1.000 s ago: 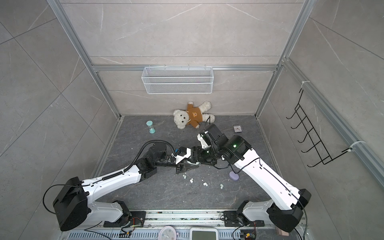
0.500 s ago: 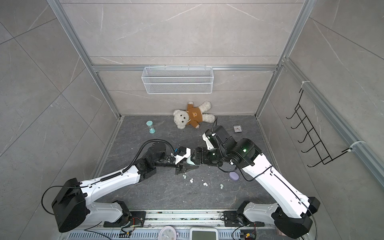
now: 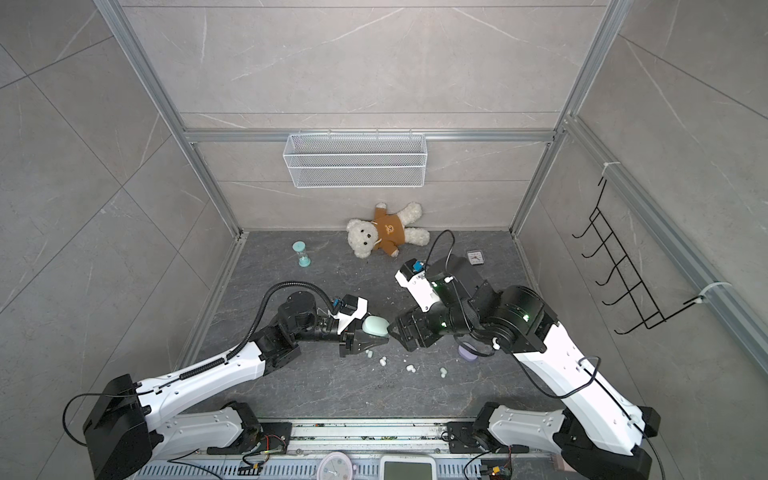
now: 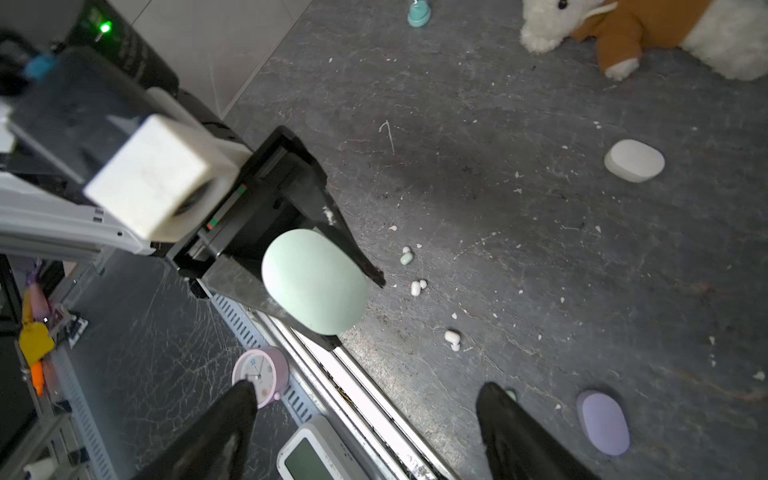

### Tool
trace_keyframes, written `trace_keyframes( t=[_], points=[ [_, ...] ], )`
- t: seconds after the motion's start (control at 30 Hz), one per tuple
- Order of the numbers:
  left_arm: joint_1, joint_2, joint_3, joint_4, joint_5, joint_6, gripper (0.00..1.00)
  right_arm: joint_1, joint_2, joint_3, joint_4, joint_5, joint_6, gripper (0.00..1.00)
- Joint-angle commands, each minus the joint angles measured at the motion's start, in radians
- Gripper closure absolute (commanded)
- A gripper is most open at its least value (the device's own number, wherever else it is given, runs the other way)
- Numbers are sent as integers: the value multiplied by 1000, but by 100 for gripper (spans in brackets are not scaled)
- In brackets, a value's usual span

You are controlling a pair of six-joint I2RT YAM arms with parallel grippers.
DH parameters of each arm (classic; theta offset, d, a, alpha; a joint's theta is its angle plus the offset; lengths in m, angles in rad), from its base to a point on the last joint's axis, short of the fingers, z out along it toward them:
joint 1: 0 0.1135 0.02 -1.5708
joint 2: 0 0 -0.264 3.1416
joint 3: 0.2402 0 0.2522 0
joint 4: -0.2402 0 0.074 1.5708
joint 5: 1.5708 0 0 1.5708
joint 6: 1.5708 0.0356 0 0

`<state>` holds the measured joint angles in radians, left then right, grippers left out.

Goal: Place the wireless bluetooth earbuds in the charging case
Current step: 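Open the right gripper and draw it back from the mint green case, then move the right gripper to the lid of the case held by the left gripper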

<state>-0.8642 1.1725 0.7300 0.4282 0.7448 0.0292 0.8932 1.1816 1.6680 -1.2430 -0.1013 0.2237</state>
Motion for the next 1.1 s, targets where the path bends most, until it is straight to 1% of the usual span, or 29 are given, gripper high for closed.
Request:
trace_keyframes(
  t=[0.0,0.17,0.53,1.07],
  points=[
    [-4,-39,-15,56,30,-34,64,53,23,-18,42,67,-132,15],
    [-4,-37,-36,84,21,-37,65,87,36,-49,79,99,-174,15],
    [-4,-57,-31,55,23,-20,65,143,75,-86,126,148,-192,16],
    [-4,-70,-29,53,38,-21,66,150,90,-97,117,248,-189,18]
  ],
)
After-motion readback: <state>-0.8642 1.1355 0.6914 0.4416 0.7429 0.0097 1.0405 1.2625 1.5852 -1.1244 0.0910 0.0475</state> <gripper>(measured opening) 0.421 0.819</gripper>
